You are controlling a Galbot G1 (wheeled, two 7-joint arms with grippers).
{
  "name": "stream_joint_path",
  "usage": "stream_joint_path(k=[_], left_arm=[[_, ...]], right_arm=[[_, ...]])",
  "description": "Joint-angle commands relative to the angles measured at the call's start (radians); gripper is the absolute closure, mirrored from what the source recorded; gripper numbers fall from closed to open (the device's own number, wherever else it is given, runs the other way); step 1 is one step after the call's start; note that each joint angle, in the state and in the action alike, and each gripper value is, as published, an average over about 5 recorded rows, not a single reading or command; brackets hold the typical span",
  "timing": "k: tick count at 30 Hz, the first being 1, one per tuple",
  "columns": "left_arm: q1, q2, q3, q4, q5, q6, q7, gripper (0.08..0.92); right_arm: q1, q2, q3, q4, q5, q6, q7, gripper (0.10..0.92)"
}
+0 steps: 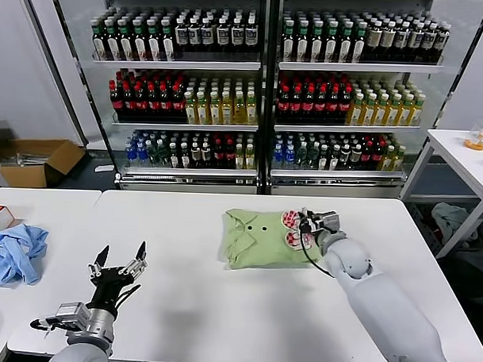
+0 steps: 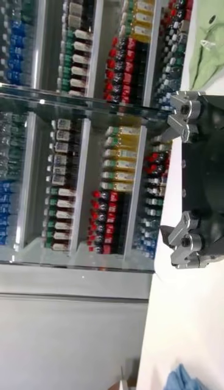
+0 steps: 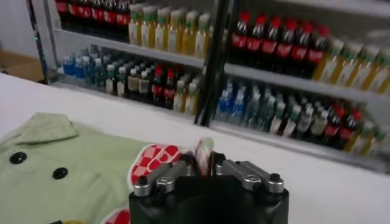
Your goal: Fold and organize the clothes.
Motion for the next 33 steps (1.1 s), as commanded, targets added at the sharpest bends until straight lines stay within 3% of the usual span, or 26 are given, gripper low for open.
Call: stream_joint_path(k=[1,11,17,33], left_arm=[[-0.002,-0.015,0.028,-0.004,0.075,-0.014,0.003,0.177],[0.032,-0.029,0.044,-0.04,0.141,-0.008,0.019,0.177],[0.041,-0.048,0.052,-0.06,0.198,-0.005,0.026,0.177],[0.091,-0.061,0.017,-0.089,0.22,-0.001,0.037,0.177]], right_arm=[[-0.213,-0.075,0.124,0.184,-0.228,0.25,0.022,0.662],[-0.712,-0.108,0.482,0.591,-0.129,0.32,0.073,0.394],[-0.884,-0.094,0.612,0.689,-0.054,0.333,0.034,0.226],[-0.82,-0.065,0.547,0.676,-0.071,0.326,0.013,0.203]])
